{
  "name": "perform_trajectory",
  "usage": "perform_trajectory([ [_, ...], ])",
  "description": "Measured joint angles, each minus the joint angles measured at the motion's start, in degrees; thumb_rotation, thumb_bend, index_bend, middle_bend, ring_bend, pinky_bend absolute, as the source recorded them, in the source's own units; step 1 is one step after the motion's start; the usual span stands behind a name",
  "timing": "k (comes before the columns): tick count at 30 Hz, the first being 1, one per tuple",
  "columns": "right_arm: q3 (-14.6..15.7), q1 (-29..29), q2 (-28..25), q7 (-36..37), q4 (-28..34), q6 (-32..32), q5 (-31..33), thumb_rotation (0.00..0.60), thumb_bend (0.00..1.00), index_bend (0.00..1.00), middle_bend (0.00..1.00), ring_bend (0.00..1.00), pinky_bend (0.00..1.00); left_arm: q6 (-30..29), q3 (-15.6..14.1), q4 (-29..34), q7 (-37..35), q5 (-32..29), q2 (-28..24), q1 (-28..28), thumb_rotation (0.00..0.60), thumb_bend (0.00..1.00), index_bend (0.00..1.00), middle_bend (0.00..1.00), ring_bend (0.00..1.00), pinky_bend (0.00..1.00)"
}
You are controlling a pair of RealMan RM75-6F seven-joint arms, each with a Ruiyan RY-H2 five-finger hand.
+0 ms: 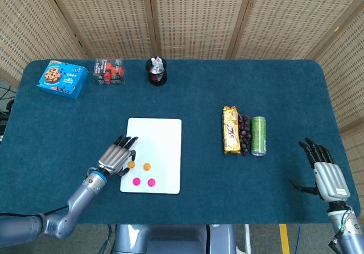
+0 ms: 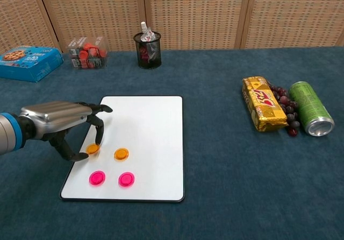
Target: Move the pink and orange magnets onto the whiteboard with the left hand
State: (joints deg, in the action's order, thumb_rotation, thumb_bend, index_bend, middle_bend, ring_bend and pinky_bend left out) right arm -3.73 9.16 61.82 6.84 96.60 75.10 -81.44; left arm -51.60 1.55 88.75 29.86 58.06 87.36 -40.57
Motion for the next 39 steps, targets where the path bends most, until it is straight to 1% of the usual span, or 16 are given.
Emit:
perform_trajectory([
  [10,0.0,0.0,0.0,-0.1,0.0,0.1,0.0,0.600,0.26,0.00,0.00,0.00,0.00,-1.2,-0.4,0.1,2.2,-1.2,0.3,-0.3,0.600,0.33,0.52,0.00,0.00,0.00],
  [16,0.0,0.0,0.0,-0.1,0.0,0.0,0.0,0.600,0.26,0.00,0.00,0.00,0.00,-1.2,-0.6,0.1,2.7,-2.0,0.1,-0.4,0.600,0.32,0.41,0.00,0.00,0.00],
  [26,0.0,0.0,0.0,-0.1,0.1,0.0,0.0,0.600,0.26,0.00,0.00,0.00,0.00,-0.7,-0.3,0.7,1.4,-2.0,-0.4,-0.6,0.600,0.30,0.37,0.00,0.00,0.00],
  [28,0.0,0.0,0.0,0.0,0.0,0.0,0.0,0.600,0.26,0.00,0.00,0.00,0.00,-0.8,-0.2,1.1,0.5,-1.5,-0.6,-0.5,0.600,0.30,0.34,0.00,0.00,0.00],
  [32,0.0,0.0,-0.1,0.2,0.0,0.0,0.0,0.600,0.26,0.00,0.00,0.00,0.00,-1.6,0.3,2.6,-3.0,1.4,-2.1,0.1,0.600,0.30,0.18,0.00,0.00,0.00],
  [33,0.0,0.0,-0.1,0.2,-0.1,0.0,0.0,0.600,0.26,0.00,0.00,0.00,0.00,-1.9,0.4,3.1,-4.1,2.3,-2.6,0.3,0.600,0.28,0.14,0.00,0.00,0.00],
  [35,0.0,0.0,0.0,0.1,-0.1,0.1,-0.1,0.600,0.26,0.00,0.00,0.00,0.00,-2.9,0.5,4.6,-6.8,4.8,-4.3,1.1,0.600,0.25,0.08,0.00,0.00,0.00],
  [36,0.0,0.0,0.0,0.0,-0.1,0.1,-0.2,0.600,0.26,0.00,0.00,0.00,0.00,-3.5,0.5,5.3,-8.0,6.0,-5.3,1.5,0.600,0.23,0.06,0.00,0.00,0.00],
  [39,0.0,0.0,0.1,-0.4,-0.2,0.4,-0.2,0.600,0.26,0.00,0.00,0.00,0.00,-6.1,0.1,7.8,-11.4,9.9,-9.2,3.5,0.600,0.19,0.05,0.00,0.00,0.00],
])
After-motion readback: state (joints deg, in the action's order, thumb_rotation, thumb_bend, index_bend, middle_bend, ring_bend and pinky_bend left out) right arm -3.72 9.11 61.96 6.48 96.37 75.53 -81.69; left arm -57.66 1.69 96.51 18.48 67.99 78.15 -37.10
